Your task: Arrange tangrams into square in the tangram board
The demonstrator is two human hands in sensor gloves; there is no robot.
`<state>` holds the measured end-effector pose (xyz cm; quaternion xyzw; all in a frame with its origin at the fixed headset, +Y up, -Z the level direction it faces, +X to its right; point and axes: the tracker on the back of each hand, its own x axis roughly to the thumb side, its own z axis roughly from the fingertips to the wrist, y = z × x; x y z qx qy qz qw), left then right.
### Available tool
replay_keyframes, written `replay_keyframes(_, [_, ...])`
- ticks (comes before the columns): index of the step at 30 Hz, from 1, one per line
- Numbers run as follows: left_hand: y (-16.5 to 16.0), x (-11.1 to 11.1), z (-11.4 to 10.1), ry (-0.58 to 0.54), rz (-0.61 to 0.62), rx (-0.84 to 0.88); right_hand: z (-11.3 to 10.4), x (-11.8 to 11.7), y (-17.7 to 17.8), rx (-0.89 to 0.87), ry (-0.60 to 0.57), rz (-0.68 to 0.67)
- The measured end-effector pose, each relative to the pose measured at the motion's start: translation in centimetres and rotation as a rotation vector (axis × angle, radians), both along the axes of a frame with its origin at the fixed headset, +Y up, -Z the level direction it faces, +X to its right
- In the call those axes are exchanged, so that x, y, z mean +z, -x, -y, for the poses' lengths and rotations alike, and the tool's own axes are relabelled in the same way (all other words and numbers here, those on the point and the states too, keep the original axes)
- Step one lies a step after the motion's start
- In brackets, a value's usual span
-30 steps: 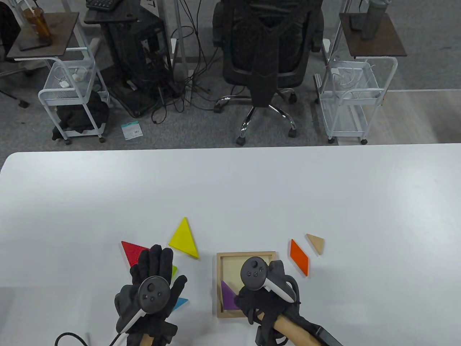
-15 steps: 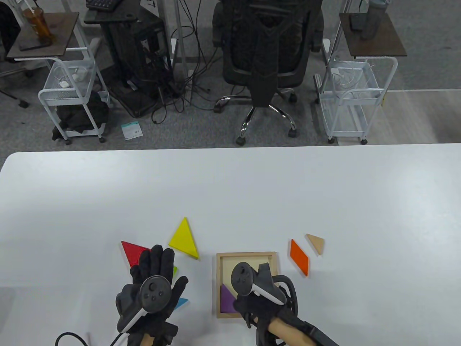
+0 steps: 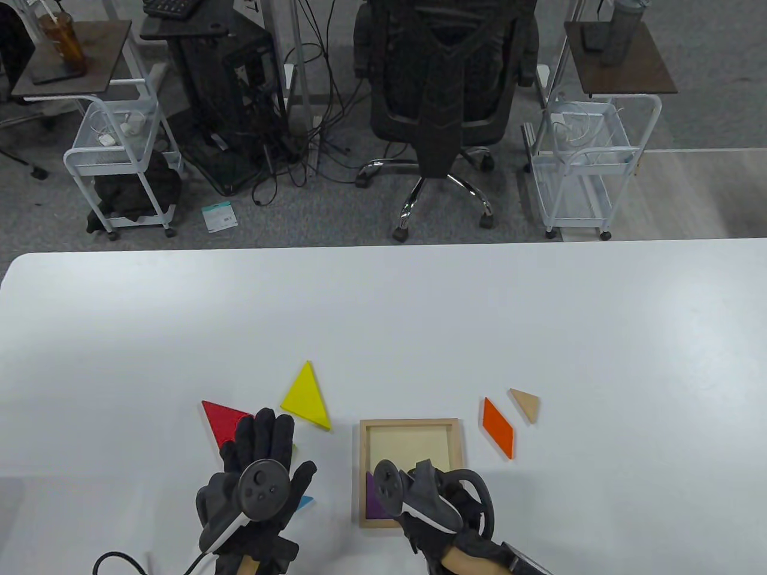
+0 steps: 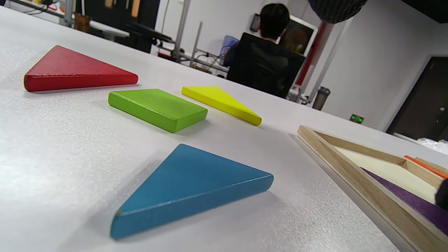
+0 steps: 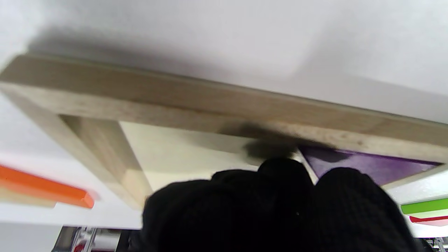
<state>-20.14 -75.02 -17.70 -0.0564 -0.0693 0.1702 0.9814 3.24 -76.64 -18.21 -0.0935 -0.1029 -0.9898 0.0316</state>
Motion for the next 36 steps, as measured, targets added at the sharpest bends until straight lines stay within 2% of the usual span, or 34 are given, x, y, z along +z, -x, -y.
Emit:
replay_keyframes(4, [0.0, 0.0, 0.0, -0.001, -0.005, -0.011, -1.9, -0.1, -2.3, 0.012, -0.131, 0.055])
replay_keyframes(9, [0.0, 0.0, 0.2, 0.016, -0.012, -0.025, -4.5, -0.8, -9.1, -0.076, -0.182, 0.248])
replay_keyframes(12, [-0.1, -0.1, 0.4, 0.028, -0.010, -0.038, -4.3, -0.9, -13.5, -0.148, -0.158, 0.380])
replay_keyframes(16, [-0.4, -0.1, 0.8, 0.058, 0.020, -0.053, -2.9, -1.1, -16.6, -0.219, -0.066, 0.458])
replay_keyframes(19, [-0.6, -0.2, 1.1, 0.102, 0.051, -0.065, -2.0, -1.4, -17.2, -0.204, -0.019, 0.476])
replay_keyframes(27, [-0.9, -0.3, 1.3, 0.103, 0.066, -0.091, -1.6, -2.2, -16.7, -0.230, 0.029, 0.471])
replay_keyframes(33, [-0.9, -0.3, 1.3, 0.100, 0.066, -0.090, -3.4, -5.1, -15.7, -0.290, 0.078, 0.496])
replay_keyframes(36, [-0.7, -0.3, 1.1, 0.092, 0.062, -0.083, -3.7, -6.7, -15.2, -0.260, 0.096, 0.510])
